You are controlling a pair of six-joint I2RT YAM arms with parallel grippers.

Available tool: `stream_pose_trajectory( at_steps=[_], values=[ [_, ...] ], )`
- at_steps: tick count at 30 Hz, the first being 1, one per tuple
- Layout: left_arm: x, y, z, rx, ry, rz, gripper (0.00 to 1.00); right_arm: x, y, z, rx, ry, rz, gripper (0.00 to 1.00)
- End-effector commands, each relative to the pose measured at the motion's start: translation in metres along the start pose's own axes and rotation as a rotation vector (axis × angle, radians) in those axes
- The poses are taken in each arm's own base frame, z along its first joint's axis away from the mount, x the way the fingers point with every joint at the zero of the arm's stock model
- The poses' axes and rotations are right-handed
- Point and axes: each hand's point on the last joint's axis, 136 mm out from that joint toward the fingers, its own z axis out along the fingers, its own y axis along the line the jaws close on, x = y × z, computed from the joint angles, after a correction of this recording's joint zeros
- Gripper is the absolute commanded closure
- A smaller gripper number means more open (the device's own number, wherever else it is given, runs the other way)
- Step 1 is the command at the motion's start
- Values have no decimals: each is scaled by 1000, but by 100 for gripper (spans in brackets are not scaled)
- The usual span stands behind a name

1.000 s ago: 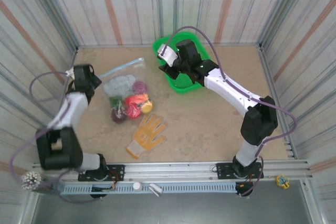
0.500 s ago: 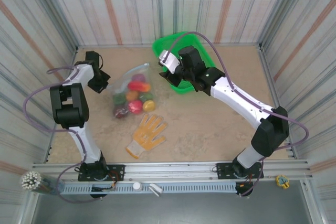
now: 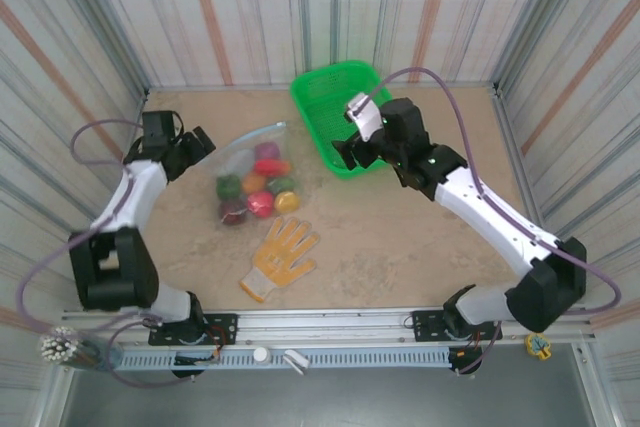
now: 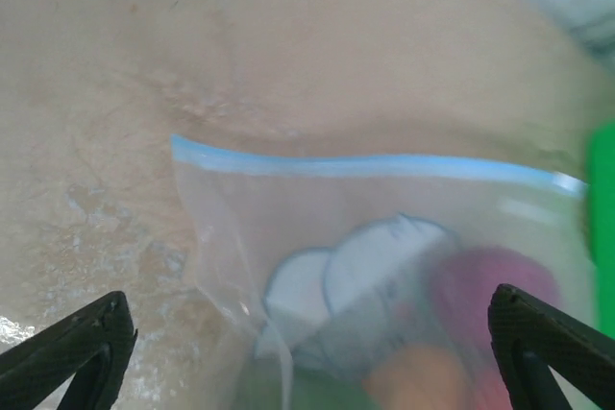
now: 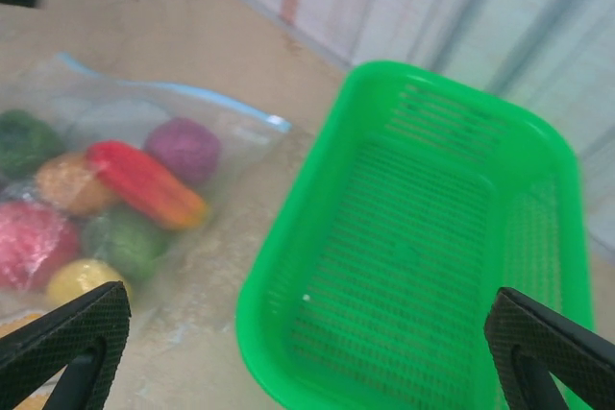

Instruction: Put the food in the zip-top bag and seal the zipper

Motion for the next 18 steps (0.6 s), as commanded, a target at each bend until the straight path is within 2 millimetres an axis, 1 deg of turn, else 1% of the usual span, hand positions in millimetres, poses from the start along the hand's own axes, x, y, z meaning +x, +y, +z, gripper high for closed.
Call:
stream_pose_trajectory(
  at_steps=[1,3,4,6,7,9,11,12,13,16,18],
  values=[
    [-29,-31,-41,112,-241,210,1,4,-36,-27,133,-53,191,1],
    [-32,-30,-54,56,-328,281,1,23,-42,-36,146,-69,235,1],
    [-32,-35,-57,75,-382,353,1,34,-44,-40,154,-91,231,1],
    [-30,-28,-57,57,-467,424,1,52,-59,-50,231,-129,239,1],
    [-29,-21,-53,36,-502,458,1,65,-71,-53,279,-119,249,1],
    [-19,-7,-39,36,-497,464,1,91,-96,-57,383,-65,296,1],
    [-10,20,-18,-27,-394,439,1,117,-115,-57,453,-17,366,1],
    [-6,35,-9,-74,-338,406,1,133,-128,-57,487,-6,431,1],
    [-3,44,-3,-88,-317,380,1,147,-136,-56,498,1,479,1],
    [8,53,11,-87,-321,367,1,190,-159,-56,609,69,543,1],
    [15,56,23,-73,-322,348,1,214,-170,-54,638,105,602,1]
  ],
)
